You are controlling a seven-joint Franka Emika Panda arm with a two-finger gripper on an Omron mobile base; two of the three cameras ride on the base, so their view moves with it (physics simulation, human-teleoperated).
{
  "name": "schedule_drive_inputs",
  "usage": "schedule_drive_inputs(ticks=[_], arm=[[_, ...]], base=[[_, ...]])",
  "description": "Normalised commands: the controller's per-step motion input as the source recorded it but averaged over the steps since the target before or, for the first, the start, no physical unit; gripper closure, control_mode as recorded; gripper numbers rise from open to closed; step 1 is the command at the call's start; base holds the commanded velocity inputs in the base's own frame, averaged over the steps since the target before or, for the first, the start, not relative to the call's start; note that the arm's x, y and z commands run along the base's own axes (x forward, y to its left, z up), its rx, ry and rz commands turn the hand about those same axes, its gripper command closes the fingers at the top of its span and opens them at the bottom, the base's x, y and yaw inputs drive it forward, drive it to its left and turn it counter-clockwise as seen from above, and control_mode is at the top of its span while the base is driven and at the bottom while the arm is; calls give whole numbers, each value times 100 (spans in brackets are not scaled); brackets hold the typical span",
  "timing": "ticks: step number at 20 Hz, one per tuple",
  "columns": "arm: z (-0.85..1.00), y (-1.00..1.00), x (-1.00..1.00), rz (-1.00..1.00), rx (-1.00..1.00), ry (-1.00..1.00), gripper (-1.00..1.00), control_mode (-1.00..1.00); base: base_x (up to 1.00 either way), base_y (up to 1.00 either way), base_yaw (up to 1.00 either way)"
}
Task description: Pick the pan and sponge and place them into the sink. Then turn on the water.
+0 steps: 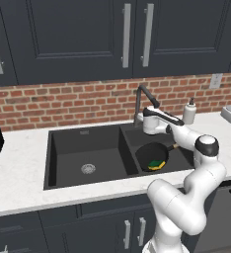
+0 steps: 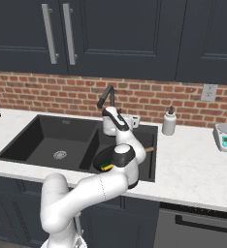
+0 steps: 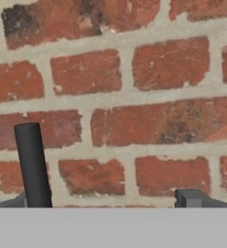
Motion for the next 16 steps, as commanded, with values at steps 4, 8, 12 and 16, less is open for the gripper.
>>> schedule_drive_inputs(ticks=[4, 8, 12, 16], arm=[[0, -29, 0, -3, 0, 0, -100, -100], [0, -33, 0, -4, 0, 0, -100, -100], [0, -42, 0, -3, 0, 0, -100, -100], [0, -50, 0, 0, 2, 0, -100, -100]], base=[[0, 0, 0], [0, 0, 0], [0, 0, 0], [0, 0, 0]])
